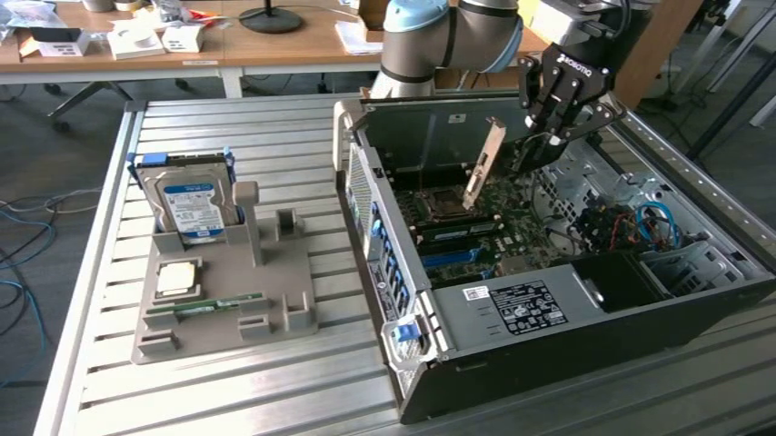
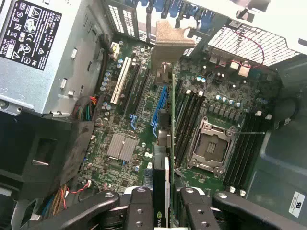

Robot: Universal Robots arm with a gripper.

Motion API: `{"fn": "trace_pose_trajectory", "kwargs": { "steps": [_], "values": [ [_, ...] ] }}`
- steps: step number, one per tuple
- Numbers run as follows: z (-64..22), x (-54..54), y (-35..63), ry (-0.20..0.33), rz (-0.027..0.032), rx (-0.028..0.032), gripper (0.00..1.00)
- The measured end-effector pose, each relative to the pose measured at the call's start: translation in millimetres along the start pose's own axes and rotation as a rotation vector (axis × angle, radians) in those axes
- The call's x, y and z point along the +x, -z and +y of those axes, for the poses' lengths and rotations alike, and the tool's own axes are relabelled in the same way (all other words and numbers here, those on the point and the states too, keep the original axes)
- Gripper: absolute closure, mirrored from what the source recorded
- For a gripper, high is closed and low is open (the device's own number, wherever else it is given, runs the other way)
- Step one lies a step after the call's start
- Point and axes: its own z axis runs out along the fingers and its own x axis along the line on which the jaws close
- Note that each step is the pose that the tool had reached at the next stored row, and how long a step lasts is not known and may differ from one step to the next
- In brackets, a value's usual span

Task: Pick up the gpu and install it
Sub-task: 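Insert the gpu into the slot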

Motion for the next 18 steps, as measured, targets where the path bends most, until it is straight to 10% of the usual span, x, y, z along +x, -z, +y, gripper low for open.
{"fn": "trace_pose_trajectory", "kwargs": {
  "steps": [18],
  "values": [
    [0.0, 0.0, 0.0, 0.000, 0.0000, 0.0000, 0.74]
  ]
}}
